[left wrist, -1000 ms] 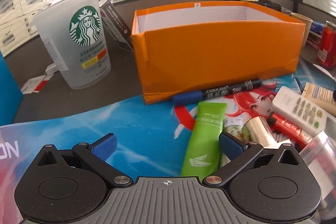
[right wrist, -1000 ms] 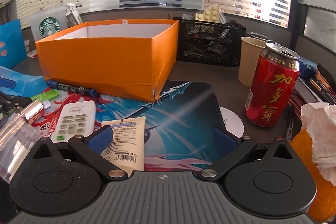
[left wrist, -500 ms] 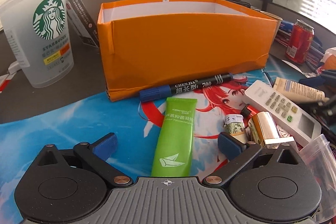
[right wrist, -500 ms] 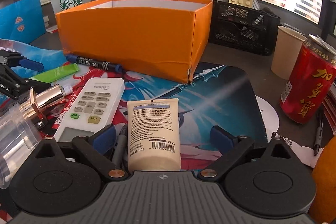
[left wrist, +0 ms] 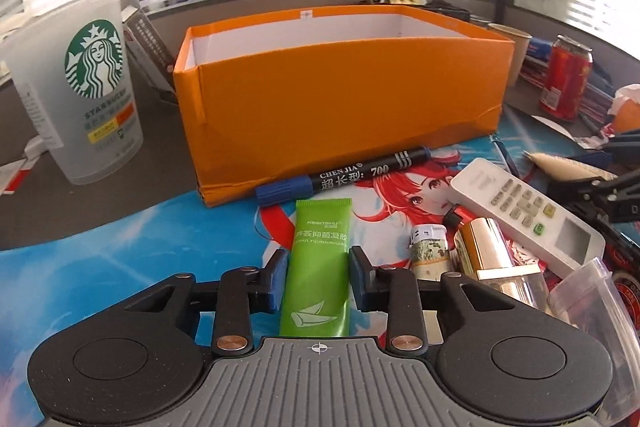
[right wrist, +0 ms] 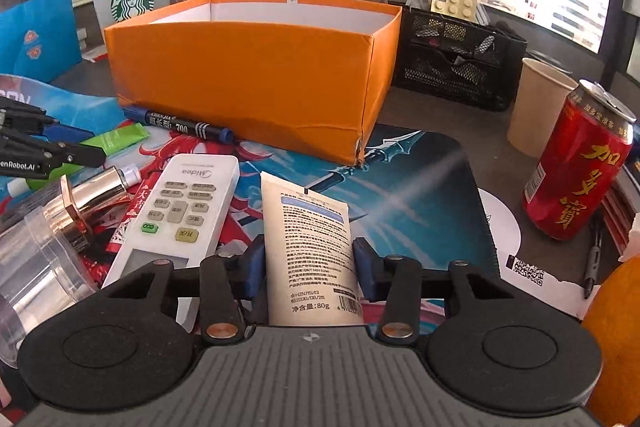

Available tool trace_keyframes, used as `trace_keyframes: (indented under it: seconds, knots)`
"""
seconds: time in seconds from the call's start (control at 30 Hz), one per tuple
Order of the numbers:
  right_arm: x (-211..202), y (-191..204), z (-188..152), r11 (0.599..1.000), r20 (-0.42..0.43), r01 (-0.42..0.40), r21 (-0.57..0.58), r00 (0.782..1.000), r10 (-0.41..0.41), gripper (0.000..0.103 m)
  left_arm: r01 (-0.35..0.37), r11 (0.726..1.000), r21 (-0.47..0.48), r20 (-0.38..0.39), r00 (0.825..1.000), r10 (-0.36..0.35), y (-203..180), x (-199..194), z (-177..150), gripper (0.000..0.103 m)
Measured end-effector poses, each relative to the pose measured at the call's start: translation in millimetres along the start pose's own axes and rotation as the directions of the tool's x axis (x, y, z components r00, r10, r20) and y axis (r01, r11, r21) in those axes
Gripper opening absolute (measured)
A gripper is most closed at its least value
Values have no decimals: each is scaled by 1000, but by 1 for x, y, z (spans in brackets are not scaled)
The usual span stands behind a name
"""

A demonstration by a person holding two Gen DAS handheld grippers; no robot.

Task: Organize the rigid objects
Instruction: 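Grasp the cream tube with the right tool while the left tool grasps the green tube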

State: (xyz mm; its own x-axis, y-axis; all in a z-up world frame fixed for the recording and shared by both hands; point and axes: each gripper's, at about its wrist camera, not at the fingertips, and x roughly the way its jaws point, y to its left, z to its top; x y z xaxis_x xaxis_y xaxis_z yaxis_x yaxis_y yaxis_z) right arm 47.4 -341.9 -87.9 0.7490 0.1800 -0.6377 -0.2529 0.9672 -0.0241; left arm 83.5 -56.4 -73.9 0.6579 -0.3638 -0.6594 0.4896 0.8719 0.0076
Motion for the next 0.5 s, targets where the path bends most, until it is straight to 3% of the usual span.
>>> trace_keyframes:
  seconds: [0.5]
  knots:
    - [-27, -25, -1, 989, 88, -33, 146, 996, 21, 41, 45, 997, -68, 22, 999, -44, -6, -24, 15, 30]
